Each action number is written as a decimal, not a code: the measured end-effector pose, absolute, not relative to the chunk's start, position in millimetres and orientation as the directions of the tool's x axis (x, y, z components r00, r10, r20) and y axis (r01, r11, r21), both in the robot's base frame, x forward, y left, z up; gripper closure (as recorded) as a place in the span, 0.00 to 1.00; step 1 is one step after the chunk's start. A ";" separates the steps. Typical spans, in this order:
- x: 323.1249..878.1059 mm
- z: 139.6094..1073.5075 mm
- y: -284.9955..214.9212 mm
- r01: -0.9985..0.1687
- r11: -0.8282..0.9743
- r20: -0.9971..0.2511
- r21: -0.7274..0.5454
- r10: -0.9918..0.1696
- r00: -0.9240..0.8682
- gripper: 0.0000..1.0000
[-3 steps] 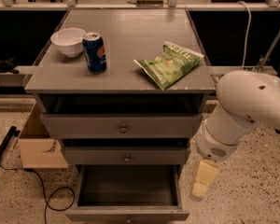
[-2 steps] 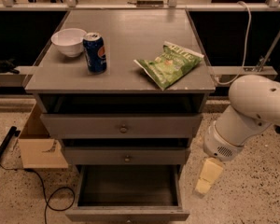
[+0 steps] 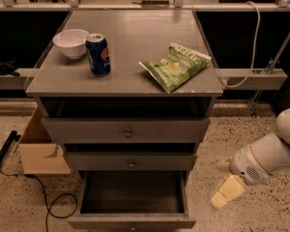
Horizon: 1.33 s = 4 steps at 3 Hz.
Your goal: Close bottom drawer
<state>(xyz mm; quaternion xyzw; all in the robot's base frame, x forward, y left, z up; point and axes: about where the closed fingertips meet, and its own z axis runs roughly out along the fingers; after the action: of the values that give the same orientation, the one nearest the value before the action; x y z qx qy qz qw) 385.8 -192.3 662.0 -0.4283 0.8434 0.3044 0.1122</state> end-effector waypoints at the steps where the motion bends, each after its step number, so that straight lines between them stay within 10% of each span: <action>1: 385.7 661.8 -192.2 -0.791 0.448 -0.450 0.418 -0.654 -0.608 0.00; 4: 344.4 556.6 -143.4 -0.798 0.326 -0.472 0.507 -0.670 -0.574 0.00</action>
Offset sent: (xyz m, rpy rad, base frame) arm -0.0368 0.0378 -0.1070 0.0879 0.1069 0.1028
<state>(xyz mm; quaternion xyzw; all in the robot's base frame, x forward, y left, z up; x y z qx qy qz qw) 344.4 -143.4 556.6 -0.4531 0.8096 0.3626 0.0883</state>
